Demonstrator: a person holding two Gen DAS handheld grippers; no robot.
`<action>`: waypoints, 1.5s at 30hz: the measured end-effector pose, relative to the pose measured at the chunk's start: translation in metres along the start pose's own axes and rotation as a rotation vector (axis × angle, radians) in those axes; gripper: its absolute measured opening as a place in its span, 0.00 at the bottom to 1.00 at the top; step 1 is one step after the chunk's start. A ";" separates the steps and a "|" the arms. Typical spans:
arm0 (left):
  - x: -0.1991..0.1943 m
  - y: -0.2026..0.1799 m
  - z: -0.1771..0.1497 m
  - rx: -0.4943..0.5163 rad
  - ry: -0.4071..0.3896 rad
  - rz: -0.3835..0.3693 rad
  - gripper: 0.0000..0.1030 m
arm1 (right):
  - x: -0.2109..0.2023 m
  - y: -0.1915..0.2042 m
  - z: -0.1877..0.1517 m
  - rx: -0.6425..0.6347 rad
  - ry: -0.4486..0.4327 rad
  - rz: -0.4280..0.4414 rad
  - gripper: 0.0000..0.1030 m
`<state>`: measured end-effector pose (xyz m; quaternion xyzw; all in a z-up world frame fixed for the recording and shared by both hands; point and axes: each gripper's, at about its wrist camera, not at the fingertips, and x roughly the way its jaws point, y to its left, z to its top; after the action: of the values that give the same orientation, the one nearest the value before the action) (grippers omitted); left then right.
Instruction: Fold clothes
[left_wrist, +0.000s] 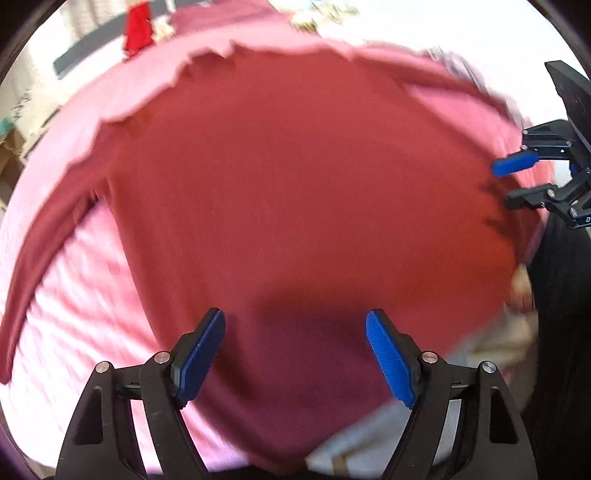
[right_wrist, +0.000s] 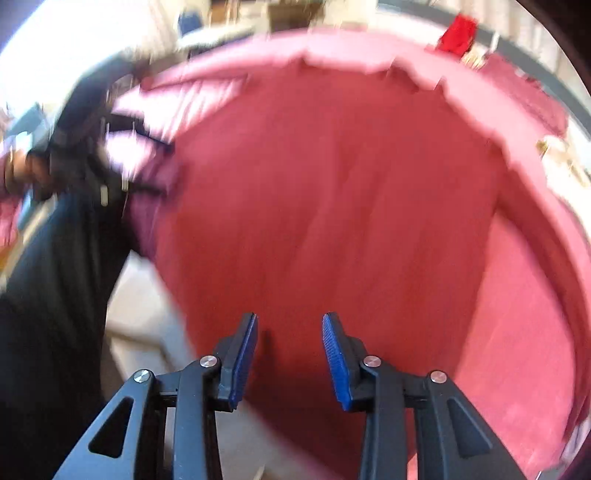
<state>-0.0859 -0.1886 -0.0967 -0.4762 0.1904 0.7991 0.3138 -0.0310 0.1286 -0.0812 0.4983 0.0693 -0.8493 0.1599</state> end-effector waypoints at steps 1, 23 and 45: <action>0.004 0.008 0.016 -0.032 -0.037 0.021 0.78 | 0.001 -0.014 0.019 0.015 -0.050 -0.030 0.36; 0.079 0.141 0.131 -0.437 -0.238 0.329 0.81 | 0.087 -0.269 0.135 0.512 -0.177 -0.172 0.30; 0.115 -0.016 0.125 -0.364 -0.196 0.233 0.87 | -0.131 -0.334 -0.263 1.304 -0.254 -0.262 0.38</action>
<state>-0.1953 -0.0653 -0.1387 -0.4200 0.0657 0.8933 0.1456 0.1309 0.5418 -0.1114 0.3768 -0.4166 -0.7817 -0.2708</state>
